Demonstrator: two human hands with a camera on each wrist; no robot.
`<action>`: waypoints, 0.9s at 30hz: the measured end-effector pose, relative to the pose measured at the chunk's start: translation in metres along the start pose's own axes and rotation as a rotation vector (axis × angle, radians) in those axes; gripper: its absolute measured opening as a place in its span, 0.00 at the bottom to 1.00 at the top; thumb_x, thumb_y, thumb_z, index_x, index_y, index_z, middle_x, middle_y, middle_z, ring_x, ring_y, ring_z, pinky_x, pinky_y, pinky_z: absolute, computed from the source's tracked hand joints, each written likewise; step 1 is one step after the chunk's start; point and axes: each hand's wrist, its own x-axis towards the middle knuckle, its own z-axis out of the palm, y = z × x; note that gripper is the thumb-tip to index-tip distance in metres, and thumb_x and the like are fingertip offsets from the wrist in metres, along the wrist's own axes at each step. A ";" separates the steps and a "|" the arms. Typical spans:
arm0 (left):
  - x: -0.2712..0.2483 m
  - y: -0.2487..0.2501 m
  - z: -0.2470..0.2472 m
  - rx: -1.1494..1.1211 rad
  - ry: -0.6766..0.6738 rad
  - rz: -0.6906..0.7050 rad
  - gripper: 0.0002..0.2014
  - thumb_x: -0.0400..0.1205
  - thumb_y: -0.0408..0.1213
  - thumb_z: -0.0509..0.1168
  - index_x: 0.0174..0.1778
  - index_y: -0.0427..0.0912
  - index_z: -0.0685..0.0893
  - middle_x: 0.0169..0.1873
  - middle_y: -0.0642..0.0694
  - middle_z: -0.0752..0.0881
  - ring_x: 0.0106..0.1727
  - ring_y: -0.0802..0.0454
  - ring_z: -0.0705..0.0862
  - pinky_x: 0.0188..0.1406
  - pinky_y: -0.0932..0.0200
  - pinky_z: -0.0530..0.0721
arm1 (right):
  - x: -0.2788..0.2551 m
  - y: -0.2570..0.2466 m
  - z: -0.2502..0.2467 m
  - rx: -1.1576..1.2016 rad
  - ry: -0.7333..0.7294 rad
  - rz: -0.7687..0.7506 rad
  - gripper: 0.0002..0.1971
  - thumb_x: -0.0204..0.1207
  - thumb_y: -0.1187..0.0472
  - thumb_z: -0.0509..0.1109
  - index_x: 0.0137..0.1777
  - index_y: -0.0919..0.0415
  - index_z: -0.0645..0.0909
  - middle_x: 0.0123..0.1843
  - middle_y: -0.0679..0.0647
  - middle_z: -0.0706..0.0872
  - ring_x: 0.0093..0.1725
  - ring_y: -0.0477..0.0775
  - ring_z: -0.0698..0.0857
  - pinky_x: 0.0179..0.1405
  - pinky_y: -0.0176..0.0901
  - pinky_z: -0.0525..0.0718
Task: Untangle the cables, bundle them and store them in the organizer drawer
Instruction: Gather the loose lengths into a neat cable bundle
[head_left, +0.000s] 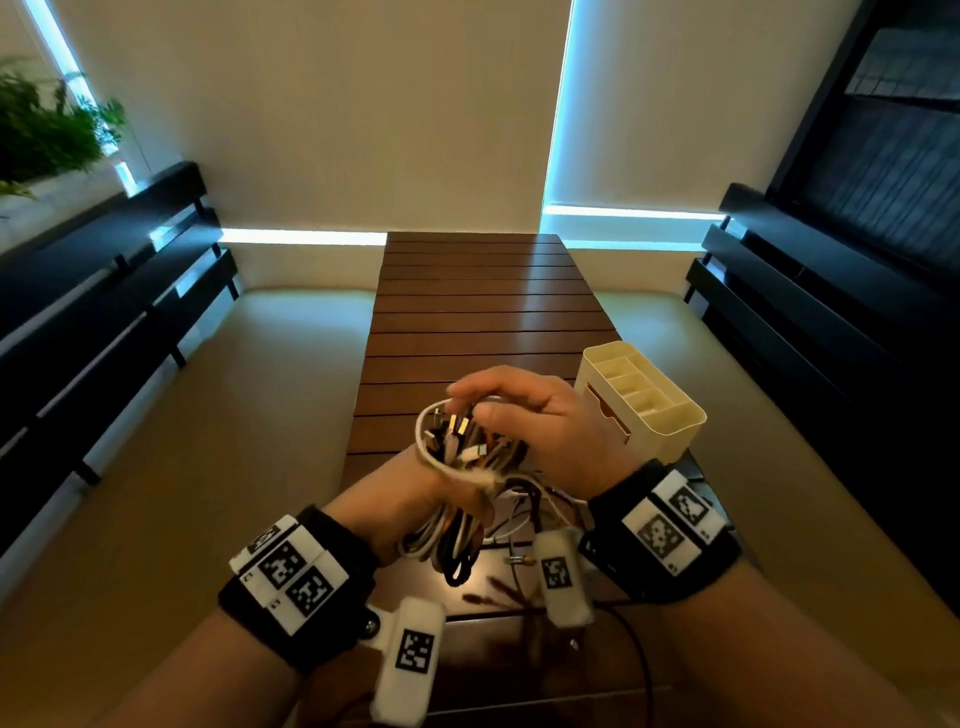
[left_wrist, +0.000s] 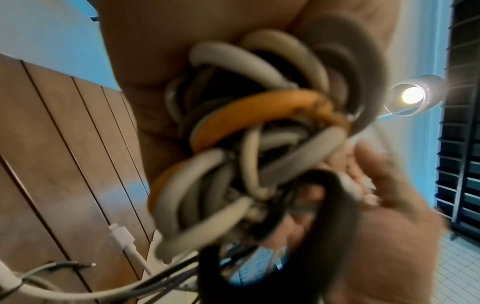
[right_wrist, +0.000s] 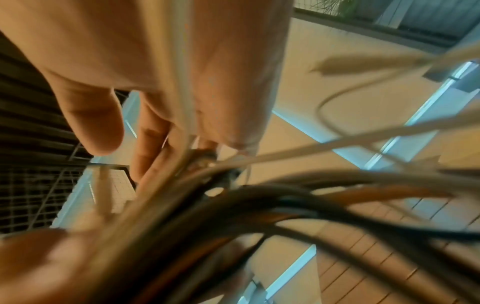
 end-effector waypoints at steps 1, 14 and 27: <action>-0.001 0.000 -0.001 0.017 -0.007 -0.017 0.15 0.72 0.15 0.69 0.54 0.29 0.85 0.42 0.32 0.89 0.37 0.40 0.87 0.40 0.48 0.89 | 0.001 0.003 -0.004 -0.065 -0.022 0.029 0.15 0.81 0.55 0.64 0.62 0.56 0.87 0.58 0.53 0.90 0.60 0.48 0.87 0.58 0.34 0.83; -0.002 0.007 -0.028 -0.136 0.087 -0.009 0.09 0.58 0.31 0.78 0.33 0.37 0.89 0.32 0.33 0.85 0.29 0.44 0.86 0.30 0.55 0.87 | -0.024 0.039 -0.024 -0.488 -0.207 0.400 0.14 0.69 0.39 0.77 0.48 0.41 0.81 0.45 0.45 0.88 0.46 0.43 0.86 0.49 0.42 0.81; -0.009 0.016 -0.029 0.032 0.169 0.028 0.08 0.74 0.20 0.70 0.47 0.31 0.87 0.36 0.34 0.88 0.33 0.40 0.88 0.39 0.47 0.88 | -0.030 0.021 -0.026 -0.353 -0.022 0.213 0.48 0.55 0.26 0.74 0.79 0.32 0.66 0.83 0.31 0.57 0.81 0.39 0.62 0.78 0.49 0.68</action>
